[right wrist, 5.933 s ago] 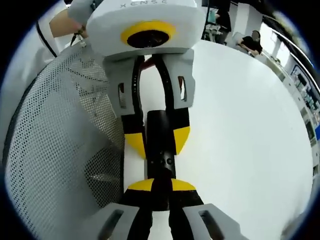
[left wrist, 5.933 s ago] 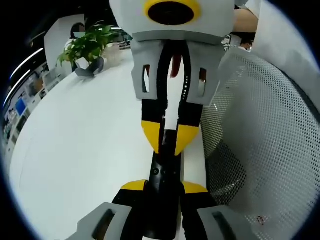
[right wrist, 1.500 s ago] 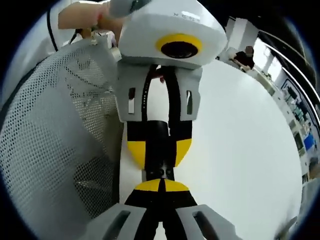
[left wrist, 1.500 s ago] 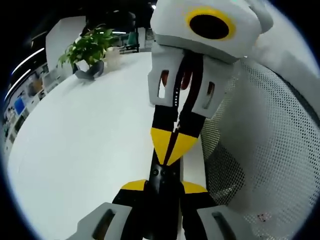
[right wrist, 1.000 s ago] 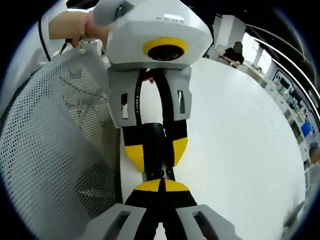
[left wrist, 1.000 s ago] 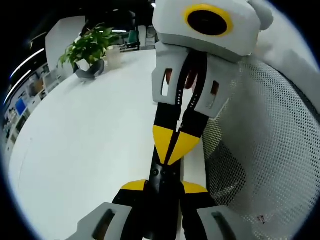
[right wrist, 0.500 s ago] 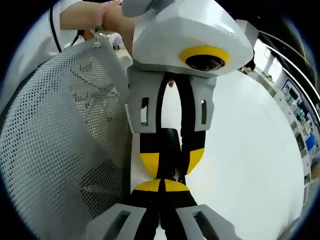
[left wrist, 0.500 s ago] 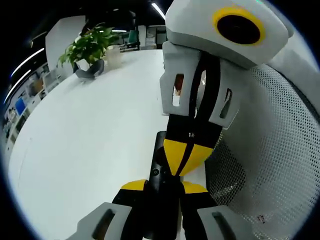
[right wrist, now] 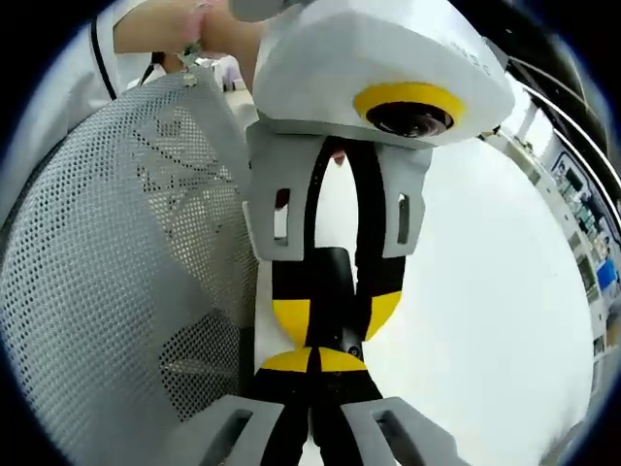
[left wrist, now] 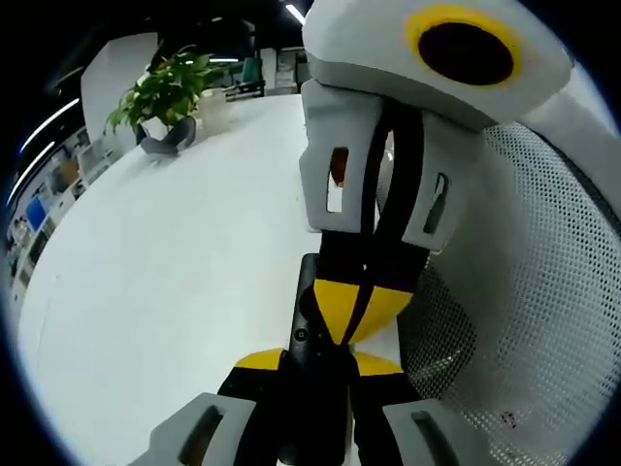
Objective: Press the specified remote control buttons in sequence, fully releasing each button before pressing the next.
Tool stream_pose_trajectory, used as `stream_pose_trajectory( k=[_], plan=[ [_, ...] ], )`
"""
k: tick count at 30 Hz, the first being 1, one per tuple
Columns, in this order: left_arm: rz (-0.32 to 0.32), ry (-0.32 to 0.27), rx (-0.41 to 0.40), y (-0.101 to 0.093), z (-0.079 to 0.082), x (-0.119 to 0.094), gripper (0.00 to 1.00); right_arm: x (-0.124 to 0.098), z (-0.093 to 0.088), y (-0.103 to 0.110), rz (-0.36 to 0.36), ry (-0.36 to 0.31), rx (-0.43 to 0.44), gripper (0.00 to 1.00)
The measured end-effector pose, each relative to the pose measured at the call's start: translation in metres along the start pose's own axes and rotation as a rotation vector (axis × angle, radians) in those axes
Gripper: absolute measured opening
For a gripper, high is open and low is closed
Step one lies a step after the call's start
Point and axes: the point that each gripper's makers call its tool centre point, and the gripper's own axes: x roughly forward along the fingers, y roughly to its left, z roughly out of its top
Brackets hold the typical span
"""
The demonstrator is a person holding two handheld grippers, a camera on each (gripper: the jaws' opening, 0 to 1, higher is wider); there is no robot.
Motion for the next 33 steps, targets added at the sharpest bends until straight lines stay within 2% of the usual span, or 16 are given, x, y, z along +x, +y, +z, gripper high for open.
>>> stream_pose_trajectory(
  k=[4,6,7,9,12,17,23,26,33],
  plan=[
    [0.007,-0.007,-0.006,0.000,0.000,0.000,0.24,-0.002,0.001,-0.001,0.016,-0.020,0.032,0.00],
    [0.012,-0.011,-0.011,0.000,0.000,0.000,0.25,-0.003,0.002,-0.001,0.043,-0.039,0.112,0.00],
    [0.013,-0.012,-0.013,0.000,0.000,0.000,0.25,-0.004,0.001,-0.004,0.038,-0.038,0.116,0.00],
    [0.016,-0.017,-0.018,0.000,0.000,0.000,0.25,-0.006,-0.002,-0.013,0.004,-0.025,0.103,0.00],
    [0.018,-0.022,-0.020,0.000,0.001,0.000,0.25,-0.008,-0.001,-0.017,0.010,-0.031,0.112,0.00],
    [0.019,-0.028,-0.023,0.000,0.001,0.000,0.25,-0.003,0.000,-0.013,0.032,-0.018,0.094,0.00],
    [0.021,-0.035,-0.028,0.001,0.001,0.000,0.25,-0.004,0.000,-0.014,0.025,0.000,0.078,0.00],
    [0.020,-0.035,-0.026,0.001,0.001,0.000,0.25,-0.002,0.000,-0.014,0.022,0.034,0.039,0.00],
    [0.020,-0.040,-0.024,0.001,0.000,0.000,0.24,0.000,0.003,-0.017,0.018,0.050,0.071,0.00]
  ],
)
